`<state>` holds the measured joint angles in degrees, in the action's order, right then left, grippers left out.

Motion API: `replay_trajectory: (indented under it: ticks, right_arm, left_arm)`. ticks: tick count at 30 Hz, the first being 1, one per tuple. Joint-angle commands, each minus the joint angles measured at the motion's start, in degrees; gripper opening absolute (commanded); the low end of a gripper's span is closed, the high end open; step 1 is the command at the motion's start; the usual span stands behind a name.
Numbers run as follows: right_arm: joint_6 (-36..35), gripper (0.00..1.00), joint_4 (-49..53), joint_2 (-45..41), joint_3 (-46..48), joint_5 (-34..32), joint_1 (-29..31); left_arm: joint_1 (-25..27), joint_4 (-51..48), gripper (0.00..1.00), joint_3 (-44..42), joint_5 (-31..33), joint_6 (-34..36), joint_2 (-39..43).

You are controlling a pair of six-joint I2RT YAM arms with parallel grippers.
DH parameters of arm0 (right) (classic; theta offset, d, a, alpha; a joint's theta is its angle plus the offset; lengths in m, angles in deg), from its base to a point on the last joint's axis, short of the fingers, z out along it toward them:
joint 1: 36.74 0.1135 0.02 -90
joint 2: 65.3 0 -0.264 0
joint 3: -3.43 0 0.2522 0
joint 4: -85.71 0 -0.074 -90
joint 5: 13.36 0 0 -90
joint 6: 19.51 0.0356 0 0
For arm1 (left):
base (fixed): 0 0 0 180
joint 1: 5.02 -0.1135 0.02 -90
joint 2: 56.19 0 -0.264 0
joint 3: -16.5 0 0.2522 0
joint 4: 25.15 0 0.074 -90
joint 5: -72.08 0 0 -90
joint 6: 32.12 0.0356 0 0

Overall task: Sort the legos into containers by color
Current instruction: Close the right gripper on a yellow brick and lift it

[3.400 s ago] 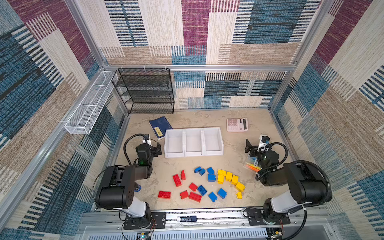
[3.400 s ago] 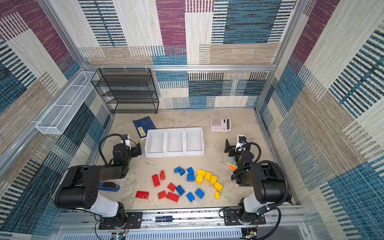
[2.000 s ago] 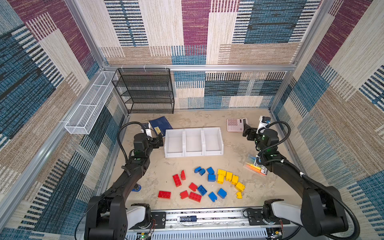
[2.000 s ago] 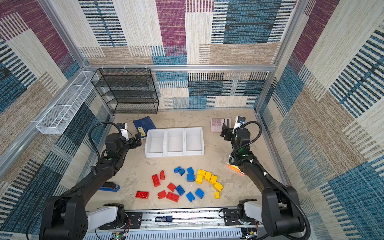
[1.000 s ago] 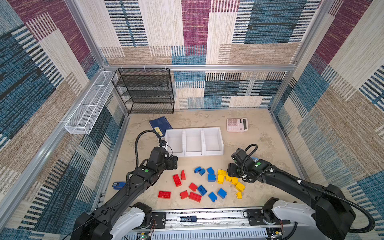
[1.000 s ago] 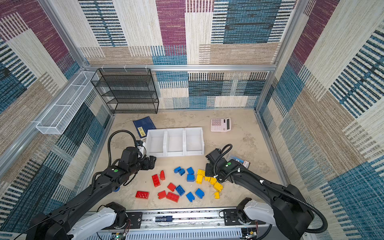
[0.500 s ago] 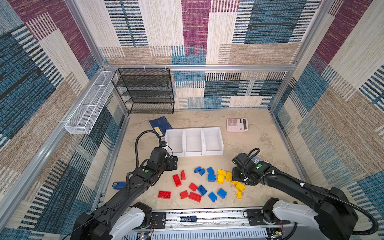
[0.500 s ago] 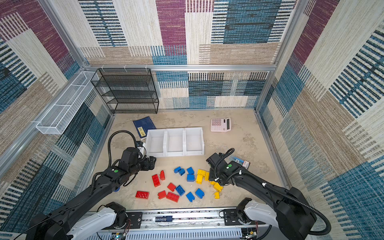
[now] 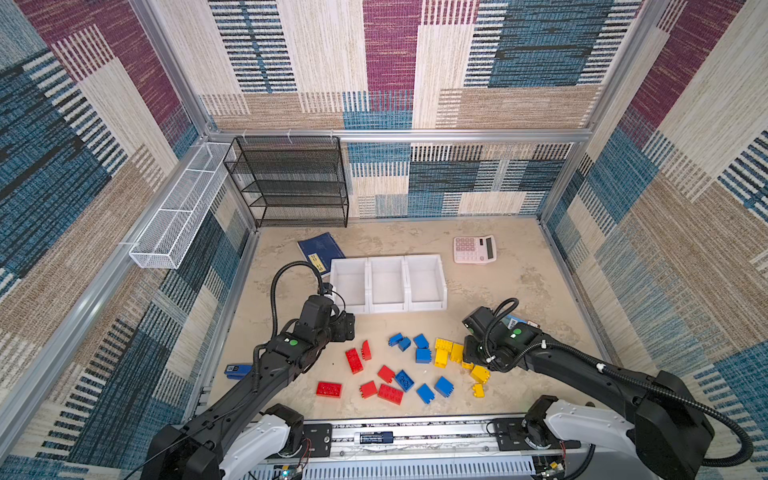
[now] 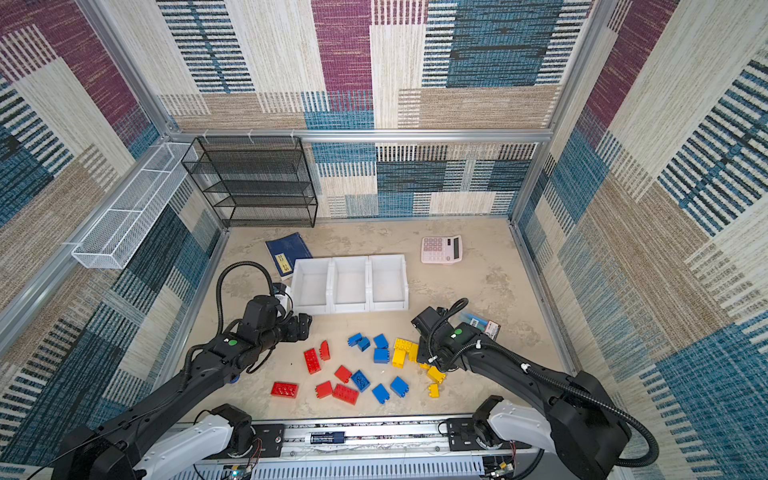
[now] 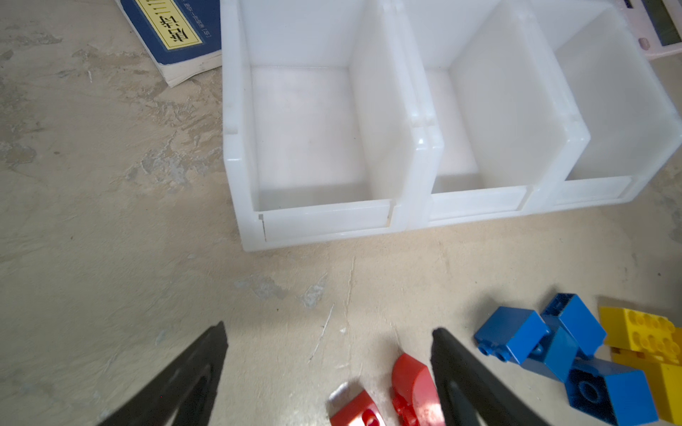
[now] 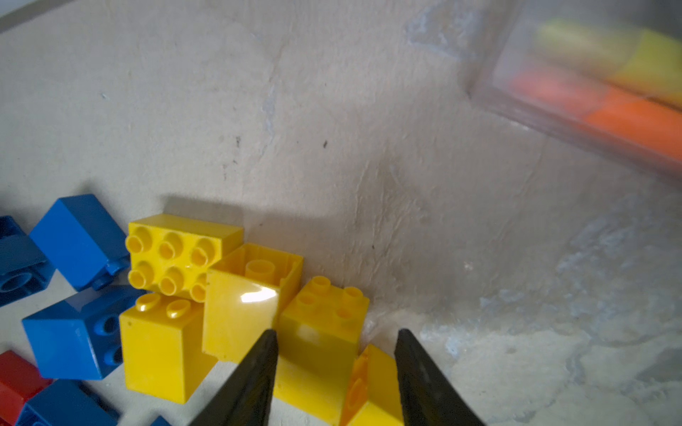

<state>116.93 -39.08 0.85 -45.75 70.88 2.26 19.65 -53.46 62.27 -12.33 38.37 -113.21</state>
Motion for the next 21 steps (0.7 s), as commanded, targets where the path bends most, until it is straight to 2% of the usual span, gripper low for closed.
replay_trajectory:
  ticks: [1, 8, 21]
  right_arm:
    - [0.3, 0.55, -1.5, 0.6, -0.3, 0.7, 0.1]
    - [0.7, 0.54, -2.7, 0.8, 1.3, 1.6, 0.2]
    - [3.1, 0.52, 3.5, -3.0, 1.3, -1.1, 0.2]
  left_arm:
    - [0.0, -0.3, 0.9, 0.0, 0.0, -0.4, -0.3]
    - [0.1, -0.5, 0.89, 0.0, -0.2, -0.7, -0.2]
    - [0.4, -0.7, 0.89, 0.0, -0.3, -0.8, -0.3]
